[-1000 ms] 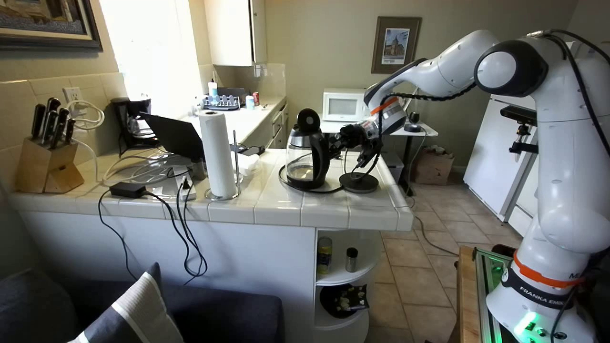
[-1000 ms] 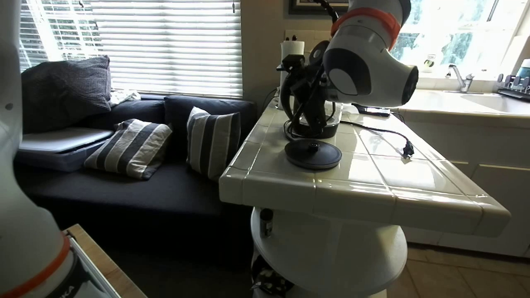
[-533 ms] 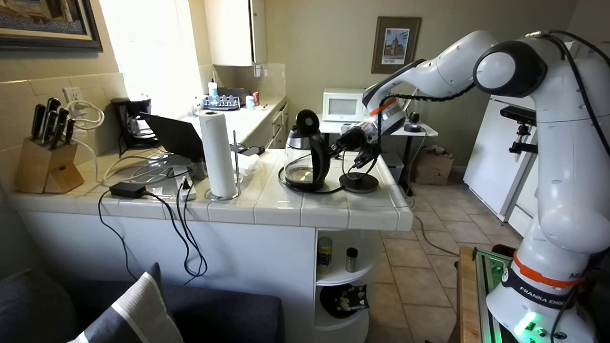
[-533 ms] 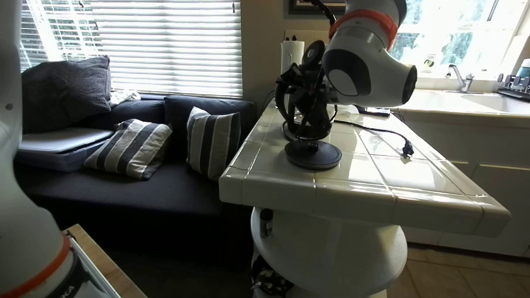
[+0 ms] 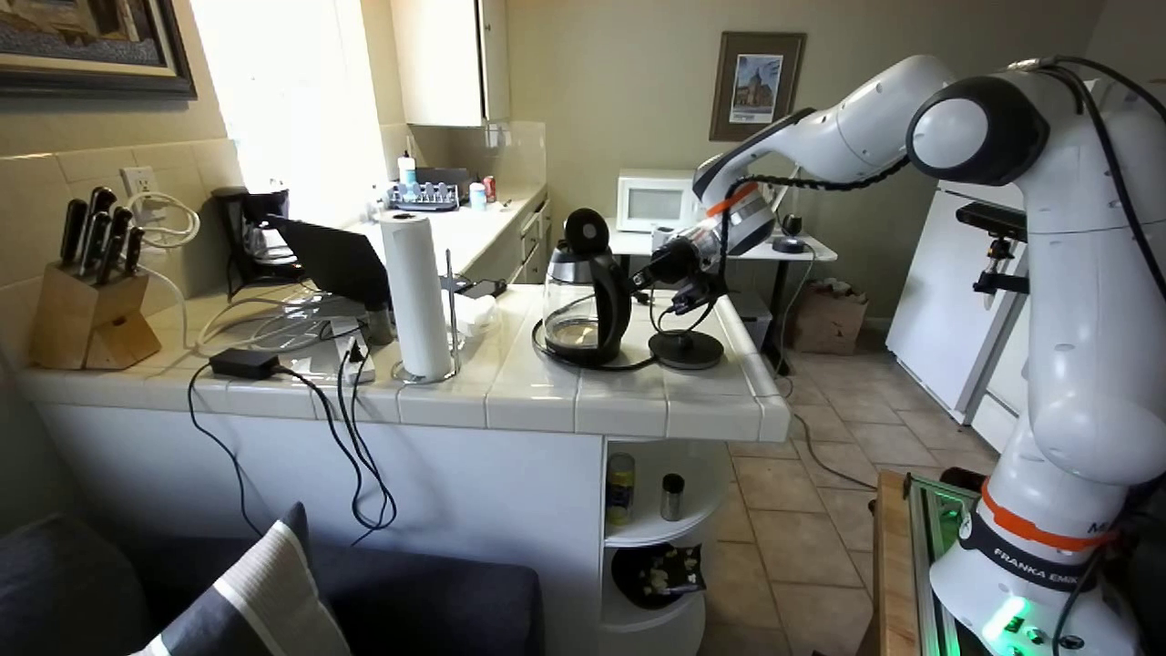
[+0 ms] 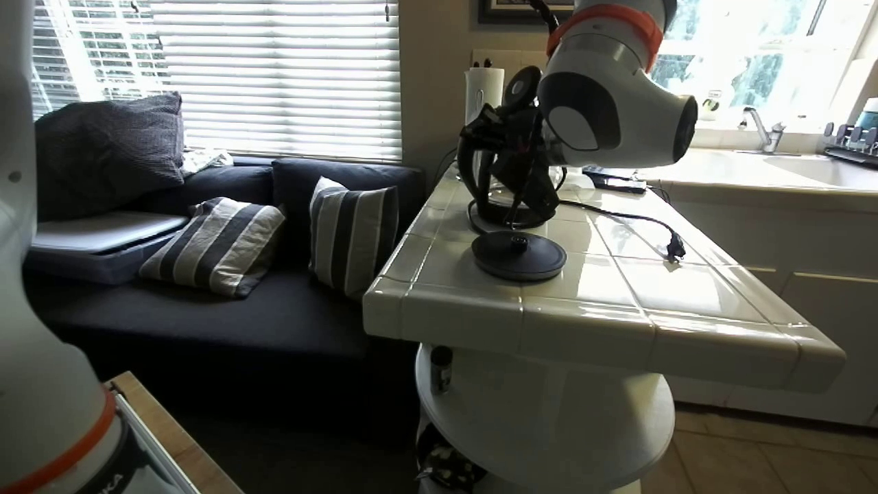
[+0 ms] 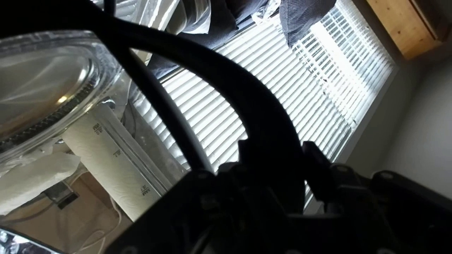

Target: Move the kettle to the left

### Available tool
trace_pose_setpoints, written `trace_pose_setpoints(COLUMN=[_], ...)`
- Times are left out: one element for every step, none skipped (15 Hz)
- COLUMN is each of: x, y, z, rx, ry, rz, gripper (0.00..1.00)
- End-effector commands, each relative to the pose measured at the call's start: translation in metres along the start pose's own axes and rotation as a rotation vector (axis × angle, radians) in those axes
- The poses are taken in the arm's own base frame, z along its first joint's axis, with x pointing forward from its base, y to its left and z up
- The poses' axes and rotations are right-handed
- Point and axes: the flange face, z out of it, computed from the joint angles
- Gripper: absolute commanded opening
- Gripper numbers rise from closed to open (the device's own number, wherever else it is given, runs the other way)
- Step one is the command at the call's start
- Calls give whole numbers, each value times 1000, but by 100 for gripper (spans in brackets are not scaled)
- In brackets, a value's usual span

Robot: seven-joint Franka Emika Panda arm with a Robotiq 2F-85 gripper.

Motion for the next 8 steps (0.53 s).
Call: trace_pose_setpoints(x=[13, 14, 15, 15, 17, 19, 22, 25], y=[-13, -13, -14, -15, -17, -19, -21, -23], z=[-3, -3, -4, -4, -5, -5, -6, -8], rx=[-40, -50, -63, -74, -85, -92, -106, -114], ry=[-36, -45, -53, -60, -68, -73, -76, -76], rz=[-93, -107, -123, -135, -151, -164, -183, -198], gripper=[14, 14, 14, 14, 14, 14, 14, 14])
